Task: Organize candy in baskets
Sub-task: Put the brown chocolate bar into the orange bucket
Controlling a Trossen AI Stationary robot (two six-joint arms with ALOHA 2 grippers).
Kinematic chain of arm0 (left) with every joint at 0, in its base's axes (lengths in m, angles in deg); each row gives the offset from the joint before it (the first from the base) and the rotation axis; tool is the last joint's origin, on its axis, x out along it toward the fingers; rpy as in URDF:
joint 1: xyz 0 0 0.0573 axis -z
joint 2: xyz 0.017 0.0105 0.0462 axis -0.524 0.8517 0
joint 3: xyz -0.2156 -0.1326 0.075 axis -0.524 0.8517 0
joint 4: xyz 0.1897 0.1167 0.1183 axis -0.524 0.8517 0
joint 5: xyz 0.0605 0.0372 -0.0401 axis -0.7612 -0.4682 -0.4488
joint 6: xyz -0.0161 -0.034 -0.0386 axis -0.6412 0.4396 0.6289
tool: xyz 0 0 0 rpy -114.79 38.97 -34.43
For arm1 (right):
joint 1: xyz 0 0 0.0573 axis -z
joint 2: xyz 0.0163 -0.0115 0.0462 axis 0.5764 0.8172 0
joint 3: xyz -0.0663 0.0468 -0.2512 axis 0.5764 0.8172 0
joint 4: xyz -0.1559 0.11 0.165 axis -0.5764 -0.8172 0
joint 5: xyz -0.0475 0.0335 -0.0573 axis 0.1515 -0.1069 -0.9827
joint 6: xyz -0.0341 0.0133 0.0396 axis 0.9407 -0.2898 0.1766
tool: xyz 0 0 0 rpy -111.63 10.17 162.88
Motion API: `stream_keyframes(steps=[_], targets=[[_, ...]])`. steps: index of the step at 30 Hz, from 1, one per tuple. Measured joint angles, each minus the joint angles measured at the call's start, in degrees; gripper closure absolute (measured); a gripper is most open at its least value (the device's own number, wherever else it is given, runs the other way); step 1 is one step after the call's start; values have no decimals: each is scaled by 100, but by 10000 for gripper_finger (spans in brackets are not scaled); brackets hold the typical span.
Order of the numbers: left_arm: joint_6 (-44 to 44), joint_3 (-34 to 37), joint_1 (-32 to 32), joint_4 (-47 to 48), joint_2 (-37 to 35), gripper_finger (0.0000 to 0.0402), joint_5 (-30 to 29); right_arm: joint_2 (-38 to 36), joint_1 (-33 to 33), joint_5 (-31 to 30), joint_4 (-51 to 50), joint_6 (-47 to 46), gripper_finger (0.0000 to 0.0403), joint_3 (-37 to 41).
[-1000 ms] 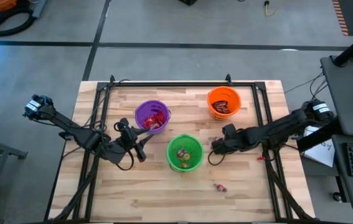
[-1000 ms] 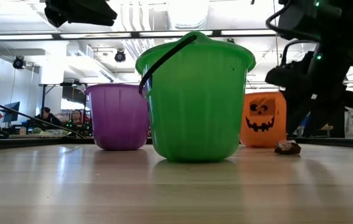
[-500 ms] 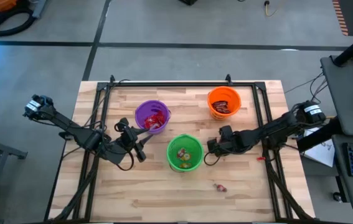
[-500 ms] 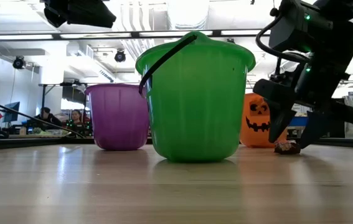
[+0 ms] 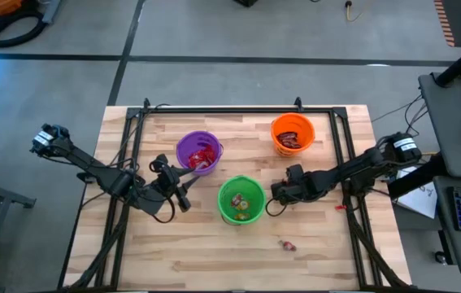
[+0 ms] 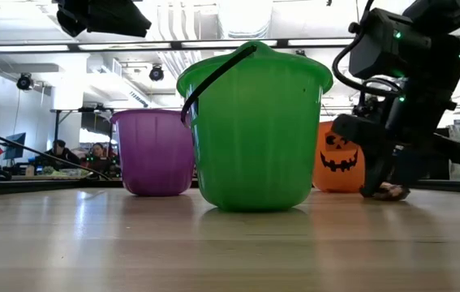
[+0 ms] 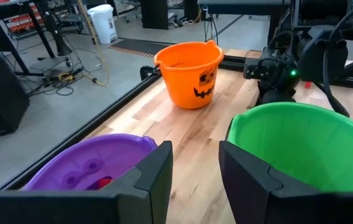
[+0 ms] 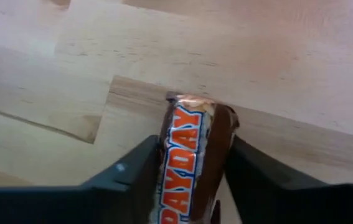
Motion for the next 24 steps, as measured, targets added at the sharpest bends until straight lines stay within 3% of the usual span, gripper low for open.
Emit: stream_keyframes(steps=[6,9,14,17,21,24], targets=[[54,0,-5,-11,0,285,-2,-172,0,159,-189,412,318,0],[-403,-81,-45,47,-2,285,80,-314,0,361,-371,793,318,-7],[-1310,-755,-98,409,-43,288,1203,-949,11,963,-1138,1398,303,-200],[-1894,-1164,-102,725,-70,294,1288,-1520,11,1188,-1414,1901,297,-415],[-2160,-1270,-125,1211,-151,304,1309,-2343,80,1193,-1511,2812,308,-739],[-1909,-1052,-125,1584,-195,313,1394,-2847,305,843,-1495,3536,312,-955]])
